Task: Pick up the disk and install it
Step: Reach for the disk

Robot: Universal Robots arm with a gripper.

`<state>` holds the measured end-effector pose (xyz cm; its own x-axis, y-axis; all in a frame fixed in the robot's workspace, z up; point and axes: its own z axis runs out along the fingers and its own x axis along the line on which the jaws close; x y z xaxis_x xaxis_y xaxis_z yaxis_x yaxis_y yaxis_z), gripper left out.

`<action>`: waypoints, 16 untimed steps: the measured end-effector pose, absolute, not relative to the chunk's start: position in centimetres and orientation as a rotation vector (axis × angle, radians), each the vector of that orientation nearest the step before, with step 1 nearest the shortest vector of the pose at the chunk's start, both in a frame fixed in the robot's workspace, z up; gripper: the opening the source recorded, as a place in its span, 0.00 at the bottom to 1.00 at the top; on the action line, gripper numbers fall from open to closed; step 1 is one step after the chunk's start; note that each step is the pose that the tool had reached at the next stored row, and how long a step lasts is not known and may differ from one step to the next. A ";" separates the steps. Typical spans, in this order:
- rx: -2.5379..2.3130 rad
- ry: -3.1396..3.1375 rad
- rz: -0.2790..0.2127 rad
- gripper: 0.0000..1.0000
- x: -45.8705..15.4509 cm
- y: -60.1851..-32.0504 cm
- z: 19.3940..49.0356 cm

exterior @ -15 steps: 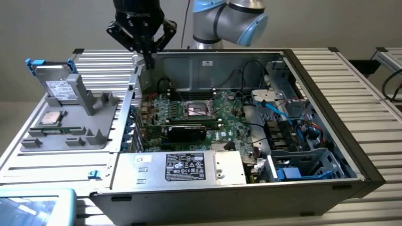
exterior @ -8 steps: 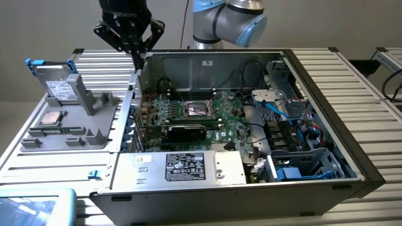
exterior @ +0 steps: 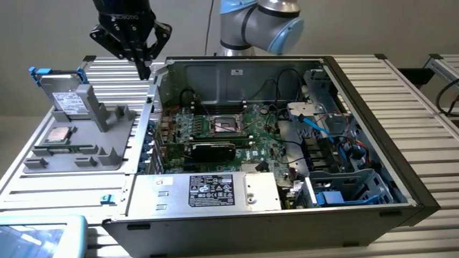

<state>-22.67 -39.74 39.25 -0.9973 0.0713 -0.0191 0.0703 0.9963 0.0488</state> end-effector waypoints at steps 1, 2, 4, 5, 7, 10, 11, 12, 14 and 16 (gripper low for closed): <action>0.110 3.118 0.075 0.11 -23.1 -39.7 39.3; 0.110 3.118 0.075 0.11 -23.6 -39.7 39.2; 0.111 3.118 0.075 0.11 -24.5 -39.7 39.2; 0.110 3.118 0.075 0.11 -24.9 -39.7 39.2; 0.110 3.118 0.075 0.11 -25.8 -39.7 39.2; 0.110 3.118 0.075 0.11 -26.8 -39.6 39.2; 0.110 3.118 0.075 0.11 -27.1 -39.6 39.2; 0.110 3.118 0.075 0.11 -27.4 -39.6 39.2; 0.110 3.118 0.075 0.11 -28.1 -39.6 39.2; 0.111 3.118 0.075 0.11 -28.8 -39.5 39.2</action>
